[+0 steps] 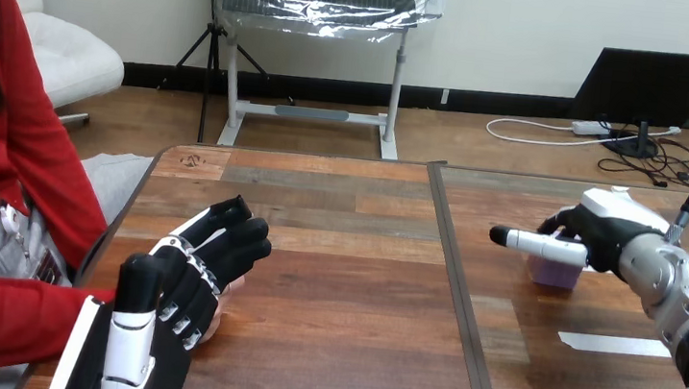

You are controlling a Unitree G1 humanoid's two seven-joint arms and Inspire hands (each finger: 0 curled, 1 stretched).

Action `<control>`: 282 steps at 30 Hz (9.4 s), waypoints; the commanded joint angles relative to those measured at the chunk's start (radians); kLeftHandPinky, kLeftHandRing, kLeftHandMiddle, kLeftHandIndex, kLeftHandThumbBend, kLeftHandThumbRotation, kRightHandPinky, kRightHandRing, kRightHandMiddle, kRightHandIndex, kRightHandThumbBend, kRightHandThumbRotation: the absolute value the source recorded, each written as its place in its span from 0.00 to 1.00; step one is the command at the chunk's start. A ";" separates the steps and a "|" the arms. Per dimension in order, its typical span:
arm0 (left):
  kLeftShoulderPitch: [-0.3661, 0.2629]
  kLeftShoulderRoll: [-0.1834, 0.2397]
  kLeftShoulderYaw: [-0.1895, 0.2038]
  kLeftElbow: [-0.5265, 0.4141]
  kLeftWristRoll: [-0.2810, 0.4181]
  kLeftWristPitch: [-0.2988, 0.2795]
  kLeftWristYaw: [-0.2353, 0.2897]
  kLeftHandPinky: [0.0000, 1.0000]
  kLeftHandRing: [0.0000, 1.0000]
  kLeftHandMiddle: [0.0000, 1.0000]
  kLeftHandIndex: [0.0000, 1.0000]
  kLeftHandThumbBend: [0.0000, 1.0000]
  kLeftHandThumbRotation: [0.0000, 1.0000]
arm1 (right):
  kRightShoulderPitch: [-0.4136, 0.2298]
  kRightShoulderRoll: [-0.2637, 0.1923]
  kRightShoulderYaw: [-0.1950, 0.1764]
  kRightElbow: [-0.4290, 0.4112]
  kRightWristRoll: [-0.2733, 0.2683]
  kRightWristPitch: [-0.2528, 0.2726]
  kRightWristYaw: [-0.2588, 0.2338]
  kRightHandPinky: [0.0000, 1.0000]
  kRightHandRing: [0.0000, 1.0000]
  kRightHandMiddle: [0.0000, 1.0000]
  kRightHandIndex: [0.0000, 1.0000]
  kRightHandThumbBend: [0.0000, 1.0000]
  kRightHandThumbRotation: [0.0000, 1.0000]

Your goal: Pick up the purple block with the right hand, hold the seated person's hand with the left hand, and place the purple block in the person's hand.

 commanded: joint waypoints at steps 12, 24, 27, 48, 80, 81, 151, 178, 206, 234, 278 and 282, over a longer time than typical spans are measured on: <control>-0.054 -0.027 0.017 -0.017 -0.012 -0.008 -0.032 0.89 0.82 0.80 0.80 0.57 1.00 | -0.005 0.010 0.003 -0.012 0.008 -0.013 -0.015 0.75 0.81 0.84 0.82 0.73 1.00; -0.057 -0.030 0.023 -0.014 -0.011 -0.007 -0.036 0.89 0.82 0.80 0.80 0.57 1.00 | 0.002 0.004 -0.001 -0.010 0.012 -0.022 -0.023 0.74 0.79 0.81 0.79 0.74 1.00; -0.058 -0.032 0.024 -0.012 -0.010 -0.009 -0.036 0.89 0.81 0.80 0.79 0.57 1.00 | 0.000 0.003 -0.002 -0.011 0.012 -0.023 -0.026 0.73 0.77 0.79 0.78 0.74 1.00; -0.064 -0.031 0.033 -0.009 -0.012 -0.007 -0.044 0.87 0.81 0.79 0.79 0.57 1.00 | -0.008 -0.005 -0.042 -0.018 0.054 -0.057 -0.096 0.60 0.58 0.61 0.63 0.71 1.00; -0.068 -0.025 0.039 -0.011 -0.012 0.008 -0.055 0.86 0.80 0.78 0.78 0.55 1.00 | -0.095 -0.033 -0.101 -0.040 0.117 -0.111 -0.182 0.37 0.41 0.44 0.42 0.72 1.00; -0.068 -0.025 0.039 -0.011 -0.012 0.009 -0.055 0.86 0.80 0.78 0.78 0.55 1.00 | -0.100 -0.035 -0.102 -0.041 0.118 -0.112 -0.187 0.37 0.40 0.43 0.42 0.73 1.00; -0.045 -0.030 0.039 -0.024 -0.011 0.018 -0.064 0.85 0.80 0.79 0.78 0.52 1.00 | -0.080 -0.042 -0.067 -0.025 0.096 -0.023 0.002 0.61 0.74 0.77 0.81 0.88 1.00; -0.031 -0.032 0.040 -0.022 -0.019 0.010 -0.071 0.86 0.82 0.79 0.79 0.53 1.00 | -0.021 -0.011 -0.027 -0.017 0.064 0.020 -0.006 0.94 0.99 0.99 0.98 0.96 1.00; -0.030 -0.038 0.037 -0.030 -0.013 0.011 -0.069 0.86 0.81 0.79 0.79 0.53 1.00 | 0.057 0.031 -0.013 -0.009 0.050 0.029 -0.010 0.82 0.89 0.91 0.93 0.88 1.00; -0.041 -0.032 0.040 -0.028 -0.027 0.019 -0.078 0.87 0.82 0.79 0.78 0.54 1.00 | 0.075 0.032 -0.022 -0.007 0.058 0.013 -0.006 0.81 0.85 0.87 0.87 0.84 1.00; -0.047 -0.037 0.044 -0.019 -0.020 0.016 -0.074 0.85 0.80 0.78 0.77 0.52 1.00 | 0.032 0.009 -0.041 -0.018 0.071 -0.031 -0.119 0.51 0.62 0.66 0.66 0.84 1.00; -0.051 -0.036 0.045 -0.015 -0.023 0.013 -0.078 0.85 0.80 0.78 0.77 0.52 1.00 | 0.022 0.006 -0.043 -0.019 0.072 -0.030 -0.123 0.50 0.61 0.65 0.64 0.83 1.00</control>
